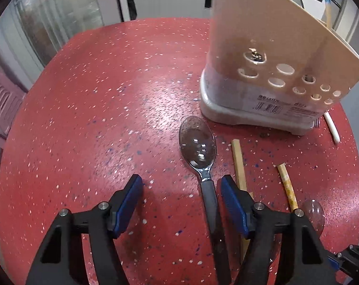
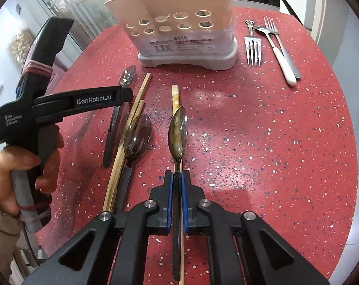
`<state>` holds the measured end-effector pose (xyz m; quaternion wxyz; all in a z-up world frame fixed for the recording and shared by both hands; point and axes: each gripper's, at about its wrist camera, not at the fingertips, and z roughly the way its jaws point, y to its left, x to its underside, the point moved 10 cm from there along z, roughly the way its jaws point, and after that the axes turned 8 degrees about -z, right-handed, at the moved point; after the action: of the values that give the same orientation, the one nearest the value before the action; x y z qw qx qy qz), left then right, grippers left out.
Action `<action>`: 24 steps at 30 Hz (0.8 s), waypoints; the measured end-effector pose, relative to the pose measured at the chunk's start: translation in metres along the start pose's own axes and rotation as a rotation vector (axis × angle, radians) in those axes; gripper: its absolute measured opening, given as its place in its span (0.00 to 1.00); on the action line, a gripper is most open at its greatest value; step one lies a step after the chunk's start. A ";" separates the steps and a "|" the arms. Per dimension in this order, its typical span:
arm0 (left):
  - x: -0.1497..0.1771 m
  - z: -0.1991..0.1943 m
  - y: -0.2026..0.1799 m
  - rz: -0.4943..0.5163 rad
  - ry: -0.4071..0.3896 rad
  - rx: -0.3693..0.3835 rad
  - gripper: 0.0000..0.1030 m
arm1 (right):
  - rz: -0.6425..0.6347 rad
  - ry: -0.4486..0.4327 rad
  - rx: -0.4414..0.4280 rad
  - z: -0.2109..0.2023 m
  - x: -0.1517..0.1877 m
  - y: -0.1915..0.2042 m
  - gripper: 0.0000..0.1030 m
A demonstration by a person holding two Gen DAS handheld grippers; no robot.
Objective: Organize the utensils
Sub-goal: 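Grasp a dark spoon with the right tool while the left approaches another dark spoon, then close the left tool on the dark spoon handle while the right holds its spoon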
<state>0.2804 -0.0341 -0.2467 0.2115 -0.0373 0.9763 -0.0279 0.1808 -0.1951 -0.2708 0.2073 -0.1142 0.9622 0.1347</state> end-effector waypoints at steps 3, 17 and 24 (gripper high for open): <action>0.000 0.001 -0.007 0.021 0.004 0.001 0.85 | 0.004 0.010 -0.016 0.000 -0.001 -0.001 0.07; 0.012 -0.010 -0.028 0.078 -0.004 0.040 0.60 | 0.078 0.047 -0.117 0.010 -0.029 -0.005 0.26; 0.020 -0.016 -0.029 0.093 -0.015 0.050 0.52 | -0.062 0.034 -0.061 0.001 -0.025 0.020 0.26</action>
<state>0.2575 -0.0636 -0.2387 0.2210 0.0133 0.9743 -0.0422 0.1984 -0.1721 -0.2568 0.1913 -0.1527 0.9570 0.1555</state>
